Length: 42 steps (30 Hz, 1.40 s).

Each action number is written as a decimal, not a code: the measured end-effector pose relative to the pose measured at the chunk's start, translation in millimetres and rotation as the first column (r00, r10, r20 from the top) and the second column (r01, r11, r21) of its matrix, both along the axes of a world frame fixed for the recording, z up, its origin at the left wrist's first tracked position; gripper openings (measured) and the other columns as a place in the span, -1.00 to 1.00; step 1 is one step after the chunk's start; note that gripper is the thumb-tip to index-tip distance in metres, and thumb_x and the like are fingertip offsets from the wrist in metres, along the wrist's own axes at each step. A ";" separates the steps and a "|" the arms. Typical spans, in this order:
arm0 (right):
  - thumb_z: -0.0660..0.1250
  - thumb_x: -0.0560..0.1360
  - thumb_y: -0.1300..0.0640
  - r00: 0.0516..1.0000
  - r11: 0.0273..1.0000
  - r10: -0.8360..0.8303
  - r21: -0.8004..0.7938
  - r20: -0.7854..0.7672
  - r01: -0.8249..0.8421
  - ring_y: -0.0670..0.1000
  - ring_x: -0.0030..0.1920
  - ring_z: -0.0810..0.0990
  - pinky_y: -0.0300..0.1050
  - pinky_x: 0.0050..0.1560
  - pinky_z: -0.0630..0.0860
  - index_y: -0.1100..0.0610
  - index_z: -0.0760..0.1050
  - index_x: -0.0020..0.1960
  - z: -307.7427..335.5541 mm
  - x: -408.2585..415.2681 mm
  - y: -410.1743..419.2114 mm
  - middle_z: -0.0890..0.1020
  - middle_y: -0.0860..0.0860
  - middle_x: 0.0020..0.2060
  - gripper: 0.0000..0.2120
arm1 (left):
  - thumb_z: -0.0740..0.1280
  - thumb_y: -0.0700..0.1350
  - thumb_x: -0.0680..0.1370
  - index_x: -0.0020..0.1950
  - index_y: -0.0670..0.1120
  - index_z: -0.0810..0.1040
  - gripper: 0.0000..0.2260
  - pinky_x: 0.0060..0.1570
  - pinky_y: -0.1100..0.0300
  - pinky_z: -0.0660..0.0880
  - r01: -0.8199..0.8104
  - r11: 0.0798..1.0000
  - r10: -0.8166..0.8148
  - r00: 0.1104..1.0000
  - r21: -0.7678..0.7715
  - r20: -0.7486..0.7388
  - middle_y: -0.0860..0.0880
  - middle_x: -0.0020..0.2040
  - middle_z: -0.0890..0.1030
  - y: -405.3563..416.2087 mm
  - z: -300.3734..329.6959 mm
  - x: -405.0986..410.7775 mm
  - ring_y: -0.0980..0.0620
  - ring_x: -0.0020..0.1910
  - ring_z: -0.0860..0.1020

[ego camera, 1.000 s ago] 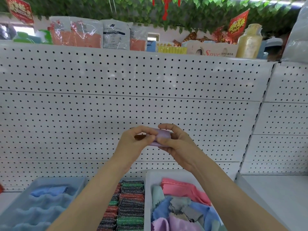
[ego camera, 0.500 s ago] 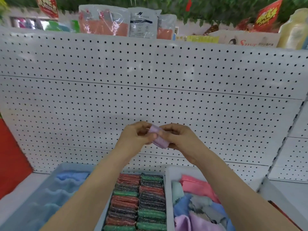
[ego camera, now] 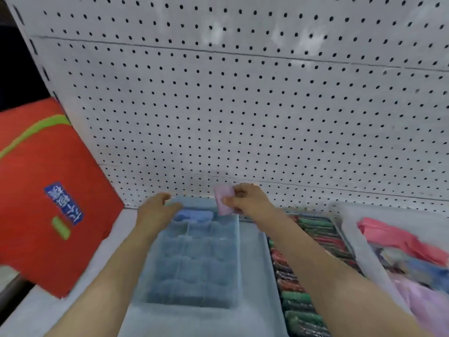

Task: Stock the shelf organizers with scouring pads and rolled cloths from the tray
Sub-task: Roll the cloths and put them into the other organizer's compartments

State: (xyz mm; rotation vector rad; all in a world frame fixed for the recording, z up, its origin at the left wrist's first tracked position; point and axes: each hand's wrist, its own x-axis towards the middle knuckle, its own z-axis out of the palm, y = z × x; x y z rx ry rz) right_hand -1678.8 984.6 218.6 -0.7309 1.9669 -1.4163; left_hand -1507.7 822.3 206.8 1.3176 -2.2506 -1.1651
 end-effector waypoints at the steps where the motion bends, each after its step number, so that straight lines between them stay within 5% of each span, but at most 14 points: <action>1: 0.51 0.41 0.27 0.999 0.999 -0.046 0.001 -0.013 0.046 0.03 -0.19 0.56 -0.07 -0.13 0.56 0.10 0.52 -0.11 -14.8 5.7 -10.1 0.62 0.14 -0.14 -0.81 | 0.42 0.00 0.53 0.36 -0.16 0.50 -0.55 0.16 0.03 0.47 -0.010 1.000 0.011 0.995 -0.010 0.094 -0.16 0.27 0.57 -12.7 -15.5 9.7 -0.16 0.22 0.53; 5: 0.48 0.43 0.20 0.969 0.988 -0.140 0.038 -0.205 0.151 0.06 -0.10 0.61 0.01 -0.02 0.59 0.06 0.53 -0.02 -57.9 16.9 -33.7 0.64 0.04 -0.13 -0.81 | 0.49 -0.13 0.45 0.14 -0.16 0.62 -0.71 -0.07 0.05 0.53 -0.006 0.954 0.021 0.999 0.300 -0.045 -0.20 0.06 0.67 -34.4 -45.0 27.6 -0.14 -0.06 0.61; 7: 0.44 0.47 0.15 0.915 0.980 -0.091 0.127 -0.394 0.152 0.06 -0.14 0.59 -0.08 -0.12 0.53 0.10 0.56 0.04 -65.4 19.2 -34.5 0.63 -0.01 -0.15 -0.83 | 0.43 -0.26 0.50 0.11 -0.15 0.63 -0.81 -0.18 0.12 0.55 0.004 0.901 0.044 0.994 0.433 -0.102 -0.19 -0.01 0.67 -39.4 -48.7 29.8 -0.14 -0.14 0.61; 10: 0.41 0.51 0.05 0.673 0.932 0.114 0.313 -0.731 0.182 0.10 -0.09 0.59 -0.10 -0.13 0.37 0.14 0.56 0.12 -73.1 18.8 -33.3 0.62 0.02 -0.07 -0.76 | 0.39 -0.34 0.52 0.08 -0.15 0.60 -0.82 -0.17 0.11 0.57 0.036 0.857 0.047 0.988 0.513 -0.146 -0.20 -0.01 0.66 -48.8 -51.6 32.9 -0.16 -0.13 0.62; 13: 0.30 0.55 0.04 0.520 0.800 0.341 0.532 -0.783 0.277 0.13 0.08 0.60 -0.07 0.02 0.36 0.10 0.49 0.22 -73.5 14.4 -33.4 0.61 0.04 0.09 -0.73 | 0.37 -0.35 0.53 0.08 -0.15 0.59 -0.82 -0.24 0.15 0.54 0.065 0.844 0.025 0.987 0.532 -0.159 -0.18 -0.06 0.65 -51.6 -51.0 35.8 -0.10 -0.19 0.61; 20: 0.29 0.47 0.19 0.557 0.583 0.551 0.764 -0.621 0.275 0.13 0.03 0.63 -0.13 -0.10 0.38 0.06 0.56 0.07 -73.7 16.2 -58.3 0.66 0.05 0.01 -0.81 | 0.37 -0.34 0.53 0.07 -0.12 0.62 -0.82 -0.26 0.16 0.56 0.133 0.825 -0.038 0.983 0.550 -0.179 -0.17 -0.06 0.68 -67.0 -50.7 43.3 -0.08 -0.21 0.63; 32: 0.21 0.53 0.16 0.697 0.582 0.508 0.798 -0.507 0.156 0.15 0.07 0.60 -0.10 -0.05 0.44 0.05 0.55 0.05 -78.4 16.8 -75.9 0.63 0.07 0.02 -0.83 | 0.34 -0.33 0.55 -0.01 -0.04 0.60 -0.81 -0.13 0.06 0.59 0.070 0.821 0.013 0.990 0.567 -0.140 -0.15 -0.05 0.67 -65.9 -42.4 47.6 -0.12 -0.18 0.62; 39: 0.30 0.54 0.08 0.709 0.792 0.374 0.603 -0.598 0.091 0.13 0.31 0.45 0.04 0.27 0.43 0.07 0.43 0.38 -28.6 27.2 -63.4 0.47 0.07 0.33 -0.60 | 0.32 -0.35 0.54 0.09 -0.17 0.56 -0.83 -0.14 0.08 0.53 -0.055 0.884 0.059 0.998 0.464 0.006 -0.21 -0.05 0.62 -65.3 -45.3 41.1 -0.17 -0.14 0.57; 42: 0.30 0.57 0.09 0.679 0.902 0.245 0.419 -0.692 0.101 0.10 0.30 0.47 -0.01 0.25 0.40 0.07 0.45 0.38 0.0 13.7 -34.2 0.48 0.06 0.34 -0.62 | 0.39 -0.20 0.48 0.42 -0.16 0.38 -0.48 0.16 -0.20 0.50 -0.135 0.984 0.110 0.974 0.116 0.198 -0.32 0.27 0.50 -59.1 -42.3 20.2 -0.35 0.19 0.49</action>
